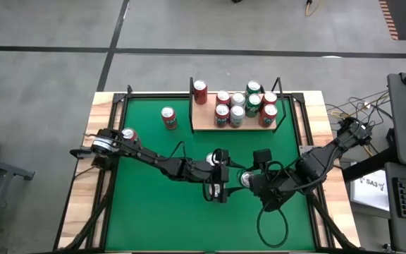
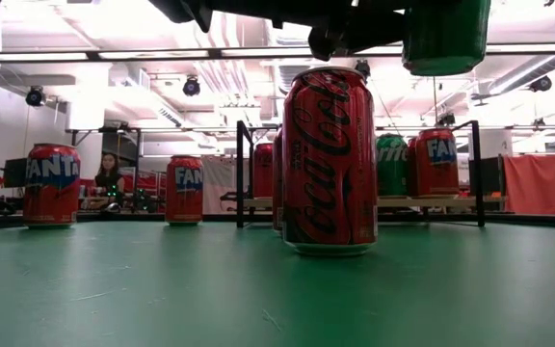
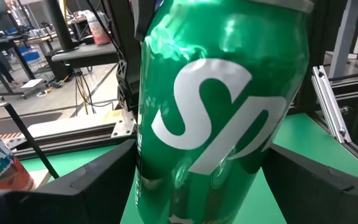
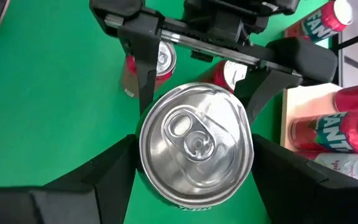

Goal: Place canned beverage on shelf
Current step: Put the green soda can on the shelf aligned with the other green soda can

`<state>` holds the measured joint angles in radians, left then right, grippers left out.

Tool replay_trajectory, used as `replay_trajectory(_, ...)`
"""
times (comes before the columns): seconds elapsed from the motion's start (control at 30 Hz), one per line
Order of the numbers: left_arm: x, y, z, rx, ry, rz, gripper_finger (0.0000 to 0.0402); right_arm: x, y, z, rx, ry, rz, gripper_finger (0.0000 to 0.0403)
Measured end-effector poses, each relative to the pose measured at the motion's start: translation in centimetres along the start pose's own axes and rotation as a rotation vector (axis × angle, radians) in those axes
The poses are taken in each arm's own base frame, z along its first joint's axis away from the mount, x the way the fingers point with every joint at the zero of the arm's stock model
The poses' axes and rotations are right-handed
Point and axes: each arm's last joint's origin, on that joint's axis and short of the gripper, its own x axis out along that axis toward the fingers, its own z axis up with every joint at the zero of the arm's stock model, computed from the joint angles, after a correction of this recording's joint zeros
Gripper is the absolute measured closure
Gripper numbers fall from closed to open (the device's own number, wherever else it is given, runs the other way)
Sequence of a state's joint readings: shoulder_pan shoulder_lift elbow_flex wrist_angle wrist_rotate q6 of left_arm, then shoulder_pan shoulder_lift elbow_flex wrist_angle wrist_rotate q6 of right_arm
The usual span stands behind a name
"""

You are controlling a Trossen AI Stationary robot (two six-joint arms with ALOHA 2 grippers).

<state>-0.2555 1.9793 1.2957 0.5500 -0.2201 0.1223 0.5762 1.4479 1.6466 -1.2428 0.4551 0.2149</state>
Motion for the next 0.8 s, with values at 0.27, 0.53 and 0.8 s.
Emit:
replay_trajectory(0.27,0.00,-0.01,0.05,0.004,-0.005,-0.006,0.0085,-0.01,0.01,0.06,0.038,-0.007,-0.007,0.0138)
replay_trajectory(0.53,0.07,0.28,0.07,-0.039,-0.004,-0.004,0.0047,0.05,-0.05,0.05,0.041,-0.005,-0.019,0.0138)
replay_trajectory(0.8,0.07,0.21,0.12,-0.031,-0.009,-0.013,0.0003,0.06,-0.05,0.06,0.041,-0.006,-0.021,0.0138)
